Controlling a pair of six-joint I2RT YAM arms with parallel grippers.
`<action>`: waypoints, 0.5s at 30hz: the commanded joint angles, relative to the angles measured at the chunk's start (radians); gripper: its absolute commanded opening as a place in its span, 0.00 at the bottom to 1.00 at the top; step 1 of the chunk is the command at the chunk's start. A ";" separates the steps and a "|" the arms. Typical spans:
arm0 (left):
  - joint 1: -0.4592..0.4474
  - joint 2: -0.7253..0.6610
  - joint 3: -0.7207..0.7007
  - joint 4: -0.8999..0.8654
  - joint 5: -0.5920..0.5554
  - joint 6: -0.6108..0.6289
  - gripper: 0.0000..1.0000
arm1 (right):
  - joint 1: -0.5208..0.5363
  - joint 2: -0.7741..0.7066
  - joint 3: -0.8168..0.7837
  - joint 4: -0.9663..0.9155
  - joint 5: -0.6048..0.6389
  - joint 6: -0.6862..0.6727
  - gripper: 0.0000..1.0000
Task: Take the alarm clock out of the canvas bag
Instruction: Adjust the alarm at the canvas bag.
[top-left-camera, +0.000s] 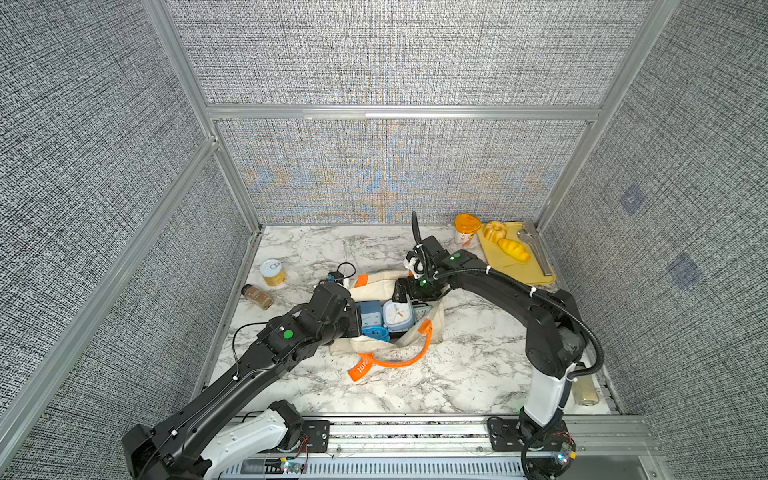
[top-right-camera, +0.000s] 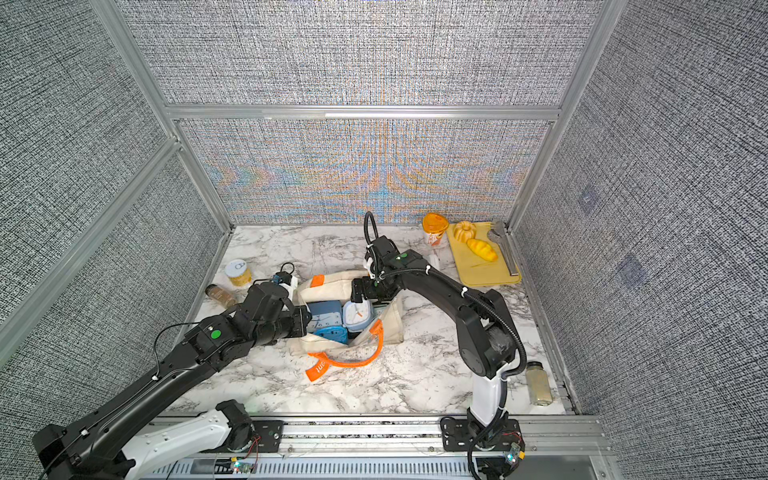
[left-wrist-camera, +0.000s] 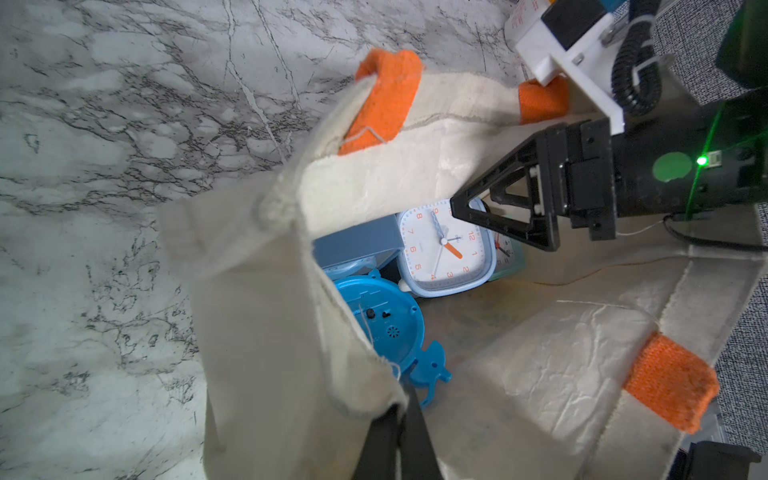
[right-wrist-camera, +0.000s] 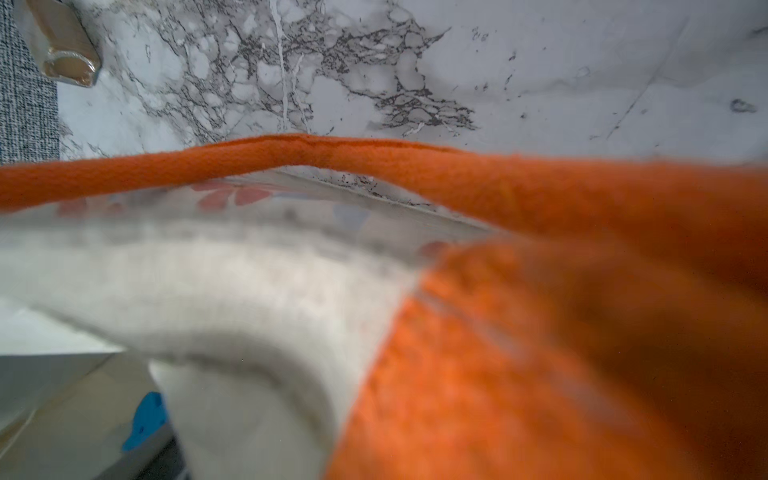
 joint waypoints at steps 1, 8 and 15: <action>-0.002 0.005 -0.004 0.023 0.008 0.008 0.00 | -0.004 0.016 -0.019 -0.020 -0.044 -0.072 0.98; -0.003 0.006 -0.009 0.026 0.008 -0.005 0.00 | -0.004 0.048 -0.026 0.023 -0.156 -0.134 0.99; -0.003 0.005 -0.006 0.022 -0.002 -0.007 0.00 | -0.004 0.077 -0.001 0.014 -0.266 -0.167 0.94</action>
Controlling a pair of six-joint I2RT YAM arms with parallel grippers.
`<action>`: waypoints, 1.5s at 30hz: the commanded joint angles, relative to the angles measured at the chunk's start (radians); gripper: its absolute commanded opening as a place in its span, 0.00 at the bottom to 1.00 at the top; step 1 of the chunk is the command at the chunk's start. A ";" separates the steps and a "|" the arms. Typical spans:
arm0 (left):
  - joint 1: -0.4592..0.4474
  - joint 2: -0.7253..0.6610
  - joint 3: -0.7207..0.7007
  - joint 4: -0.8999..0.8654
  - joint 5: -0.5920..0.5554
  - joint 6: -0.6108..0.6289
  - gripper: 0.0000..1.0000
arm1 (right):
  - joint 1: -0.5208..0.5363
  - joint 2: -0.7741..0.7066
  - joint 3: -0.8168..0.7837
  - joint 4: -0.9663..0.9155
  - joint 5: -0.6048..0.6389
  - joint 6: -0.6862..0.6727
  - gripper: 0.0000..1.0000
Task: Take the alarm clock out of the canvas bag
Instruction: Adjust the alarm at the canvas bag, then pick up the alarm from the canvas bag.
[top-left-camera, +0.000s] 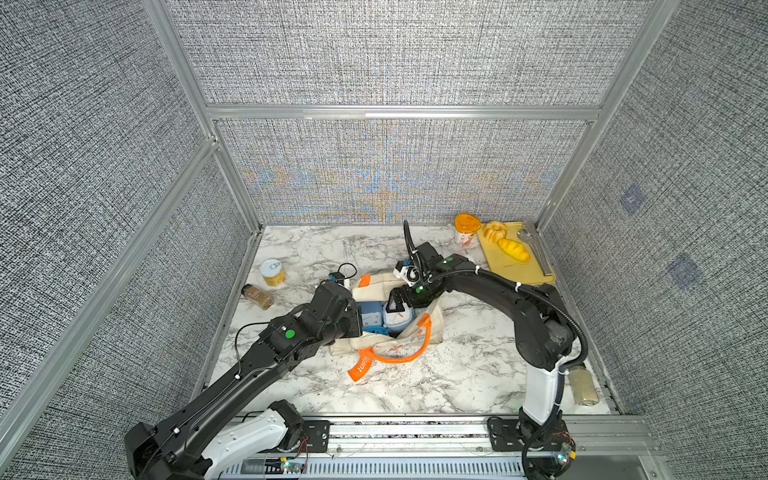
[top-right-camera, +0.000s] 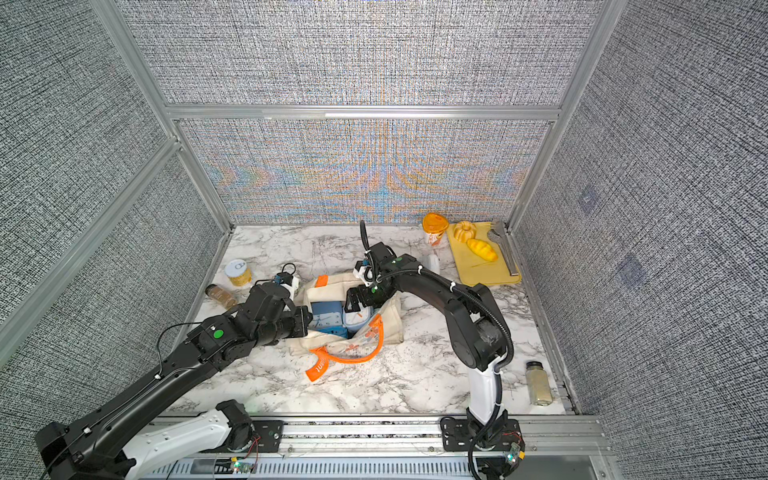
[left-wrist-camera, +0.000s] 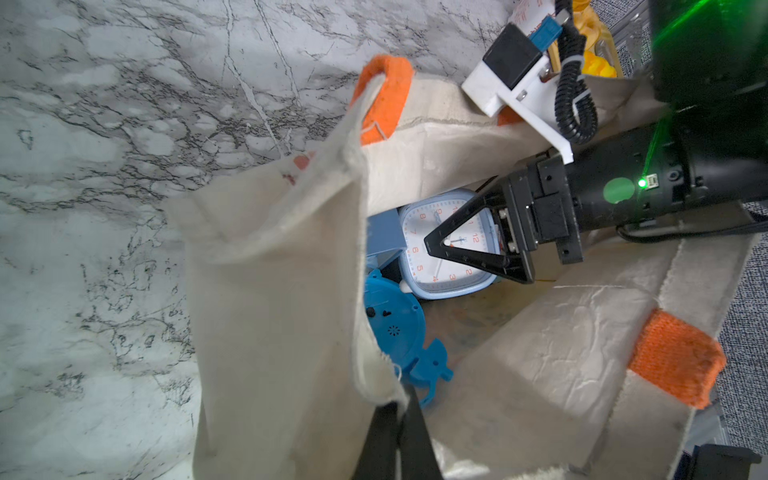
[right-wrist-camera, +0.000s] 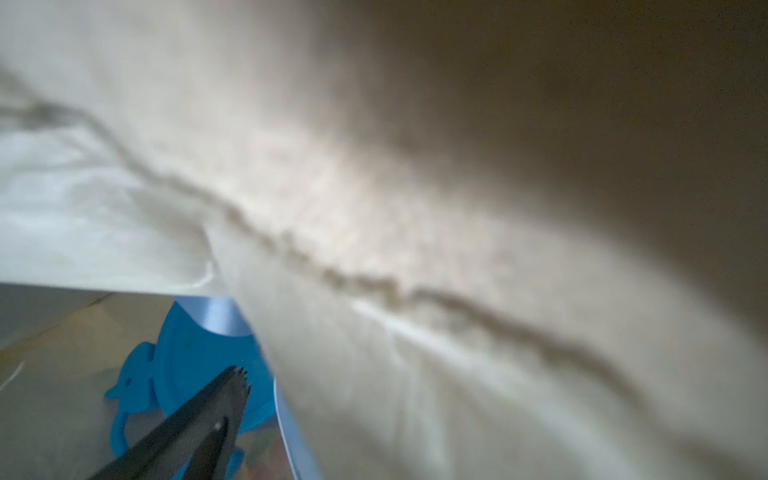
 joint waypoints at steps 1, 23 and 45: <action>-0.002 -0.002 0.003 0.011 0.000 -0.004 0.00 | -0.001 0.001 0.014 -0.024 -0.082 -0.034 0.92; -0.002 -0.005 0.005 0.021 -0.014 -0.008 0.00 | 0.061 -0.092 -0.021 -0.042 -0.064 0.095 0.67; -0.002 -0.021 -0.002 0.029 -0.016 0.007 0.00 | 0.184 -0.190 -0.039 -0.199 0.267 0.256 0.83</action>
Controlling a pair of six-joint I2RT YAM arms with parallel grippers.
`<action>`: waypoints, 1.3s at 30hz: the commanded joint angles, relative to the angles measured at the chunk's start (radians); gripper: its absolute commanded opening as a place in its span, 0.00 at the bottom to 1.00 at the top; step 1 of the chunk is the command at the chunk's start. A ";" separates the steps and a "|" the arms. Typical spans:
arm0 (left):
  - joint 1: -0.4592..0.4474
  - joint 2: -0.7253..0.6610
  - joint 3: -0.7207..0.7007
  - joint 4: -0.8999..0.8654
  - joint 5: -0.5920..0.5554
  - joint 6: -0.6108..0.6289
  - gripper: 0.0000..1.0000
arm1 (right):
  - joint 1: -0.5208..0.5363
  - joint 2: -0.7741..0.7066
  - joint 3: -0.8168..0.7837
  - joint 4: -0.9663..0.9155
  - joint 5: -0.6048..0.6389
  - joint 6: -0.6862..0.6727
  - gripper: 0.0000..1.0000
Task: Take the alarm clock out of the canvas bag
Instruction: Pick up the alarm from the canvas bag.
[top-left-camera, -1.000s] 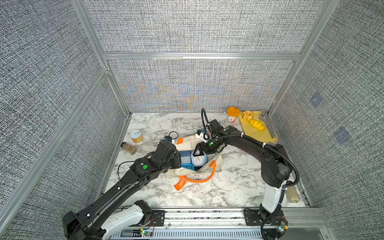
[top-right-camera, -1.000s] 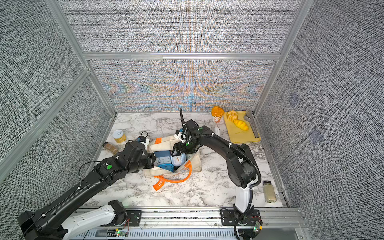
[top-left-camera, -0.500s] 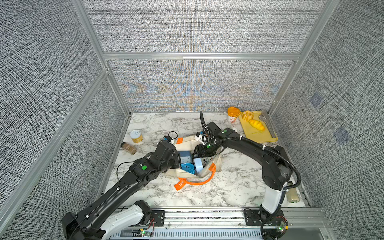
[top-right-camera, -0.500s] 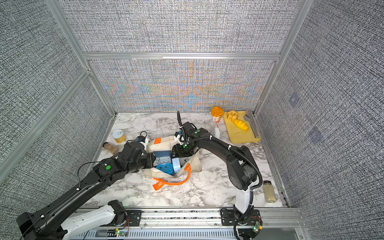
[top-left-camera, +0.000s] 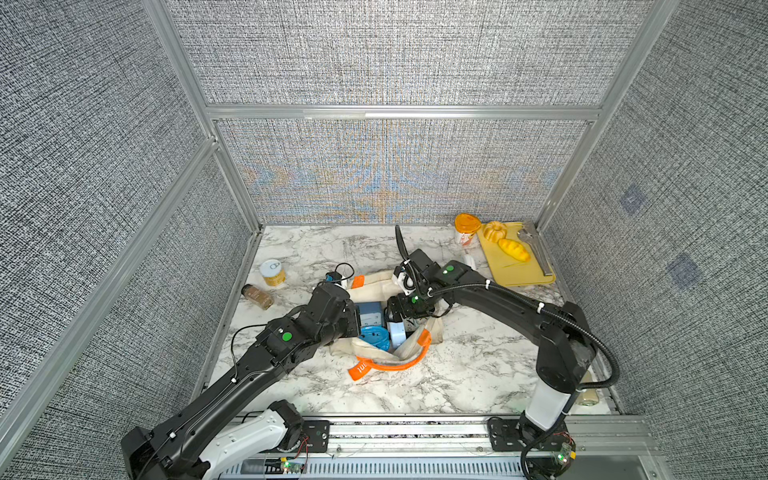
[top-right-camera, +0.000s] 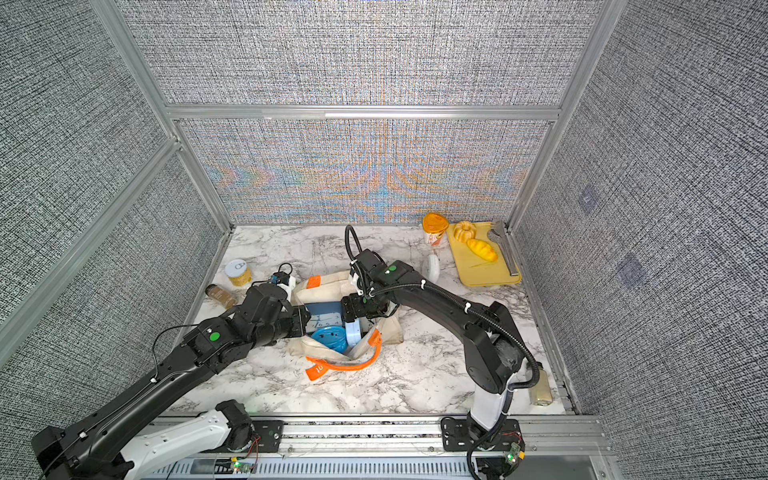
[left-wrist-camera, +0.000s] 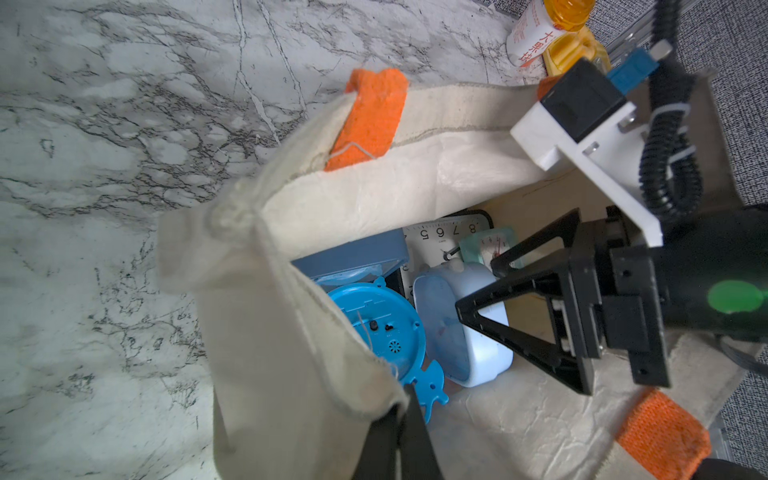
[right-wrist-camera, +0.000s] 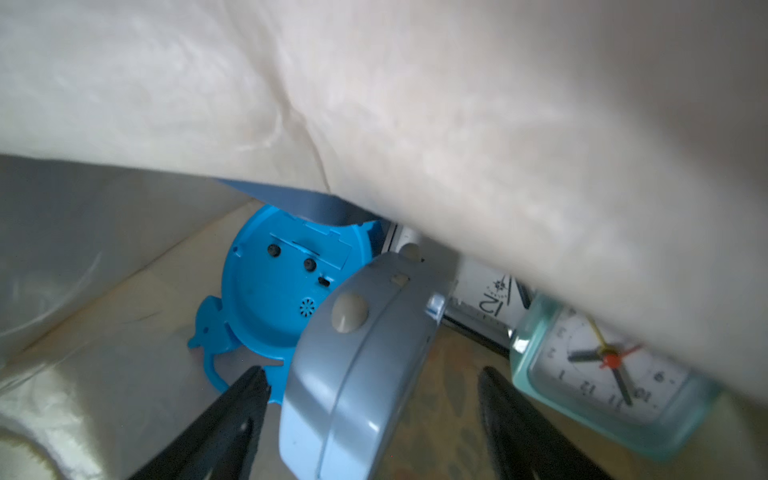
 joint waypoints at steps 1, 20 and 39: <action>0.001 0.000 0.001 0.026 0.009 0.016 0.00 | 0.019 -0.009 -0.013 -0.073 0.044 0.050 0.83; 0.001 -0.053 0.004 -0.003 -0.015 0.028 0.00 | 0.085 0.093 0.067 -0.149 0.092 0.092 0.62; 0.001 -0.056 0.024 -0.004 -0.043 0.063 0.00 | 0.085 0.000 0.213 -0.227 0.101 0.077 0.46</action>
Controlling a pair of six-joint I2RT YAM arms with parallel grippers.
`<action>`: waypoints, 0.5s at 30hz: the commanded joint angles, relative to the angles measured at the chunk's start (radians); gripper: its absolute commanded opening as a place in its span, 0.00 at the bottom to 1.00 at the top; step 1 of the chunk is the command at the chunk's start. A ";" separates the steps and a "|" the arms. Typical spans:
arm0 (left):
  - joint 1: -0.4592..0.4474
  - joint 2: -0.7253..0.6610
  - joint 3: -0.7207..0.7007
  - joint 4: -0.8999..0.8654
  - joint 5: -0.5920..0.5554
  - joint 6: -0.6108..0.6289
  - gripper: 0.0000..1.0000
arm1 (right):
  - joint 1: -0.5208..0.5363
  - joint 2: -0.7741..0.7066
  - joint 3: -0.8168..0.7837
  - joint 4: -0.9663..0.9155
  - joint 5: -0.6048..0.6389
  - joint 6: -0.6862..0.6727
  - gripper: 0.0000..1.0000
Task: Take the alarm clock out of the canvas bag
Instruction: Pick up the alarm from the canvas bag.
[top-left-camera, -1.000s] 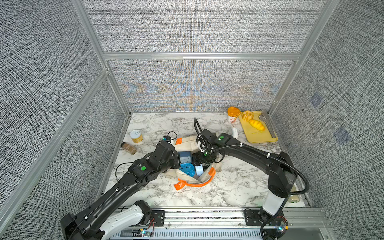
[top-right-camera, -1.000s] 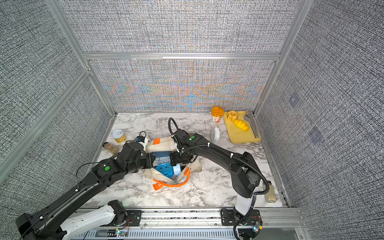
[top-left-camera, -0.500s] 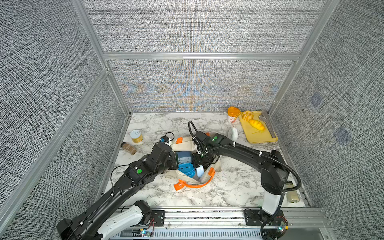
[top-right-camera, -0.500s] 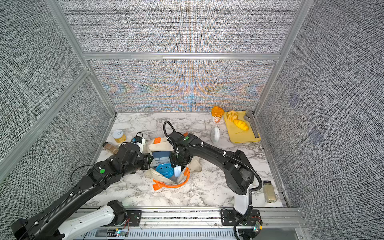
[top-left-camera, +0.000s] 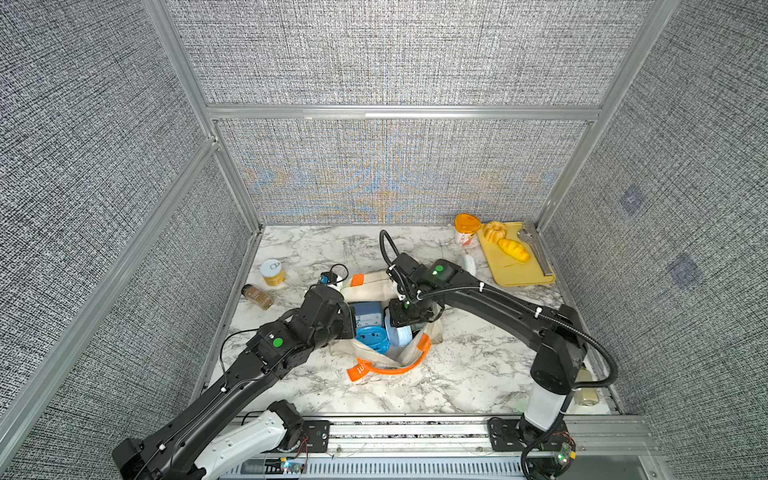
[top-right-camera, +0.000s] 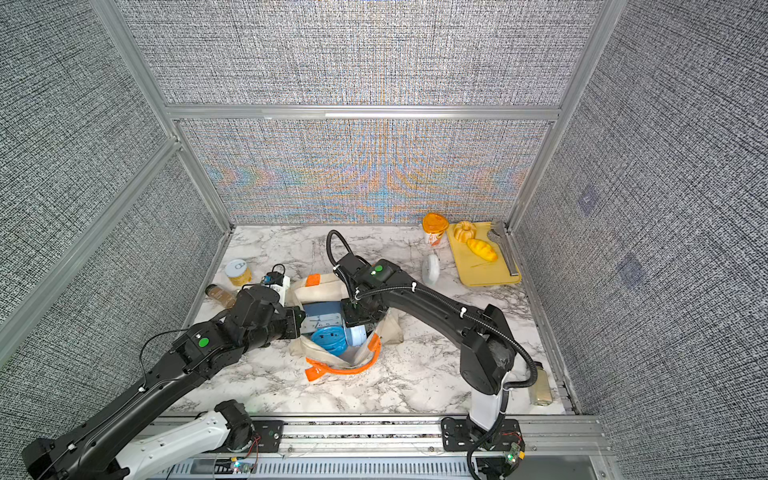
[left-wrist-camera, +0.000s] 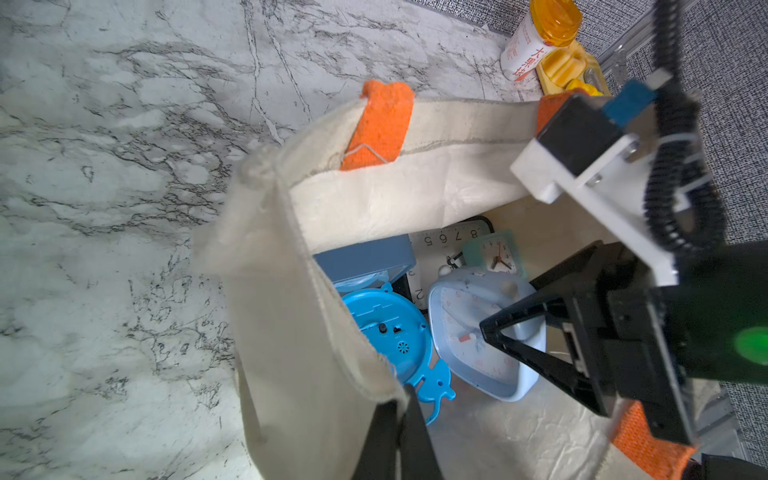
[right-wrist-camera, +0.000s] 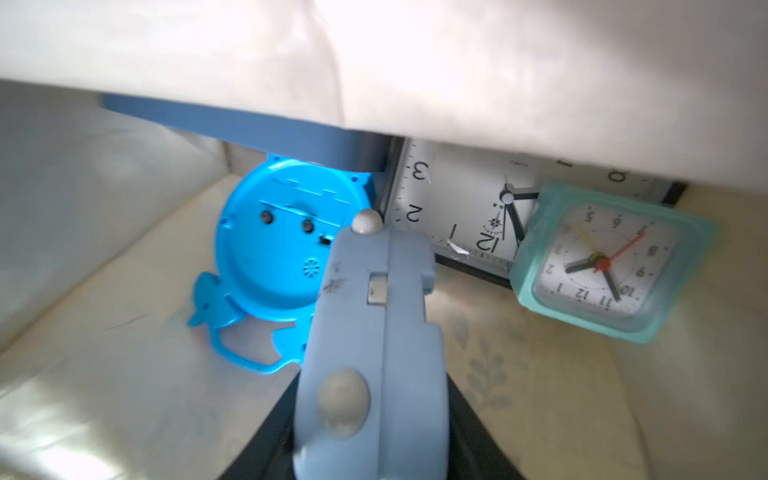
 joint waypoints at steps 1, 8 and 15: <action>0.001 -0.004 0.013 0.026 -0.017 0.021 0.00 | -0.007 -0.038 0.055 -0.024 -0.037 -0.016 0.45; 0.001 -0.005 0.024 0.041 -0.033 0.025 0.07 | -0.062 -0.148 0.150 -0.040 -0.120 -0.021 0.42; 0.001 0.002 0.078 0.036 -0.041 0.047 0.29 | -0.200 -0.321 0.102 0.022 -0.105 0.031 0.42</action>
